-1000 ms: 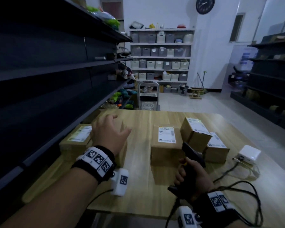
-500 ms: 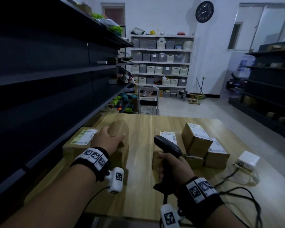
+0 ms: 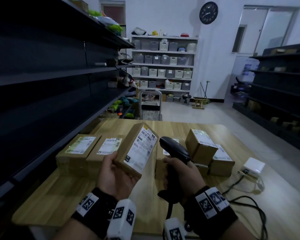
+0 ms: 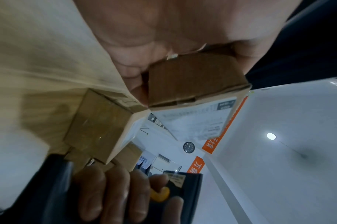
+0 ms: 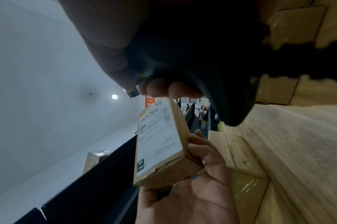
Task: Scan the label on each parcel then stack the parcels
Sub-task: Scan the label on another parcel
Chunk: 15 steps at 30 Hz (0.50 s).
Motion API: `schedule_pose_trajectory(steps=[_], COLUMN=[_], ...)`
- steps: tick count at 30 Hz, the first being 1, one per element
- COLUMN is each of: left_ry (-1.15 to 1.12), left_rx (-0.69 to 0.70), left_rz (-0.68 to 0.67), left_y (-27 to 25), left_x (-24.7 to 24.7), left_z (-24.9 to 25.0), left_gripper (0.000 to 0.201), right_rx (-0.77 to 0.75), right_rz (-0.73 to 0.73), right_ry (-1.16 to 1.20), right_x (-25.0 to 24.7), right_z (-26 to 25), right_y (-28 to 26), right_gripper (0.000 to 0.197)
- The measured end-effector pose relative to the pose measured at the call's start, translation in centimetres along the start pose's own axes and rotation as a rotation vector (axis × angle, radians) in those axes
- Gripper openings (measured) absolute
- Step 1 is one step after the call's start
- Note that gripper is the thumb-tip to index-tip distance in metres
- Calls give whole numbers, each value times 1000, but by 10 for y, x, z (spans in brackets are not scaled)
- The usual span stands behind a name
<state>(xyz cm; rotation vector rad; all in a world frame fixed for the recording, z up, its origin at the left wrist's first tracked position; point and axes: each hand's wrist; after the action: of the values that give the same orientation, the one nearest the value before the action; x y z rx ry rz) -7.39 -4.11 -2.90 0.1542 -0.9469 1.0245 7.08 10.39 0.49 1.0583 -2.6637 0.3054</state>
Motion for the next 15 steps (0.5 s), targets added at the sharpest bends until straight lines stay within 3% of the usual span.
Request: schedule_pose_trajectory(steps=[5, 10, 15], left_ry=[-84, -57, 115], left_rx=[-115, -257, -195], left_rz=[-49, -60, -12], left_y=[0, 8, 19], left_x=[-18, -33, -31], left_z=[-21, -47, -64], left_gripper=[68, 78, 66], right_rx=[46, 89, 128], right_rz=[25, 94, 112], right_ry=[-24, -33, -38], right_x=[-9, -18, -20], right_z=[5, 15, 24], right_y=[-1, 4, 7], right_gripper=[11, 14, 18])
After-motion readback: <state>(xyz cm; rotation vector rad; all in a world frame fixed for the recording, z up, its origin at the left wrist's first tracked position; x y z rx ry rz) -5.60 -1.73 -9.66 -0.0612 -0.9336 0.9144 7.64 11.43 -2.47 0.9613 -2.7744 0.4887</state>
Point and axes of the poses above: each hand's wrist, its own y-axis towards the middle knuckle, its own x-axis out of the palm, z = x × y, and after that the axes turned 10 degrees about z, right-handed
